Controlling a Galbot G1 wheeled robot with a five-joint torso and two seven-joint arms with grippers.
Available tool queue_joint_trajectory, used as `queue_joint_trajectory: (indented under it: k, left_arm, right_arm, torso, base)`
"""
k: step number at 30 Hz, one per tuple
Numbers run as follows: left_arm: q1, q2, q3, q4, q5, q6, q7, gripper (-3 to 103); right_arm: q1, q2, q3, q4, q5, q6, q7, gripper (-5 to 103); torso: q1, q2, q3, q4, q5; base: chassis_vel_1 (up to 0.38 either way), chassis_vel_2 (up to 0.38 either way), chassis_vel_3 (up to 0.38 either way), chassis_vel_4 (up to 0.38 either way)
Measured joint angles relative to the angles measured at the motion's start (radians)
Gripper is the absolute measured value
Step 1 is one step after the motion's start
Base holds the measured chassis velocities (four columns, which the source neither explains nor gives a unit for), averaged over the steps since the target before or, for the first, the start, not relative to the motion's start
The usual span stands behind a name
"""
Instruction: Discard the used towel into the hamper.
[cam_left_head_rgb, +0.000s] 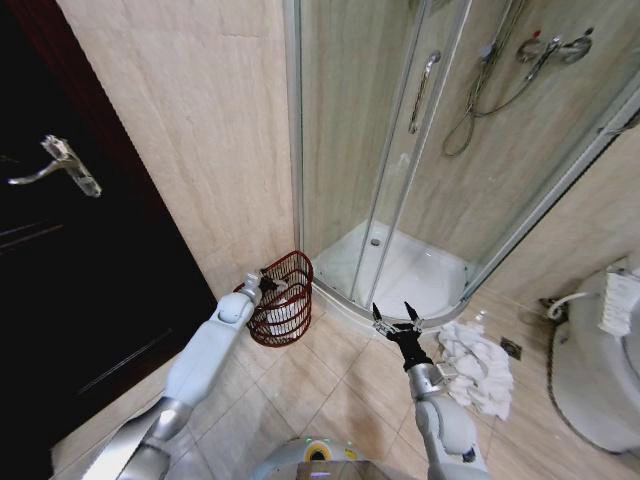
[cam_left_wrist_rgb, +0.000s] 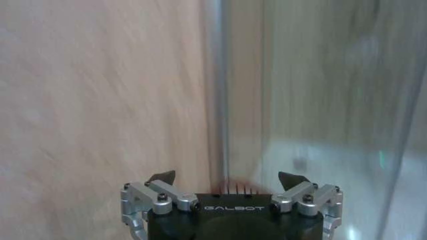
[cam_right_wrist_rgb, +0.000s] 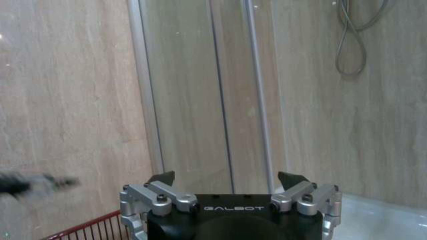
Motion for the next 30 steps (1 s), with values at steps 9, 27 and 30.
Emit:
queue_joint_trajectory:
  k: [9,27,30]
  left_arm:
    - [0.265,0.098,-0.182,-0.299,-0.096,-0.107,-0.061,100]
    - [0.757,-0.033,-0.555,-0.387,-0.22,-0.415,0.051,100]
    - [0.76,-0.032,-0.534,-0.36,-0.219,-0.433,0.054,100]
  right_arm:
    - [0.012,-0.008,-0.007,0.024,-0.005,-0.021,-0.005,100]
    - [-0.061,-0.012,-0.03,0.132,-0.115,-0.053,0.024,100]
    - [-0.078,0.0,-0.043,0.148,-0.151,-0.05,0.057,100]
  torso:
    - [0.0,0.0,0.0,0.0005,-0.0002]
    - [0.0,0.001,0.0,0.0004,0.0001]
    - [0.0,0.001,0.0,0.0002,-0.0001]
  base:
    - [0.0,0.0,0.0,0.0]
    - [0.0,0.0,0.0,0.0]
    - [0.0,0.0,0.0,0.0]
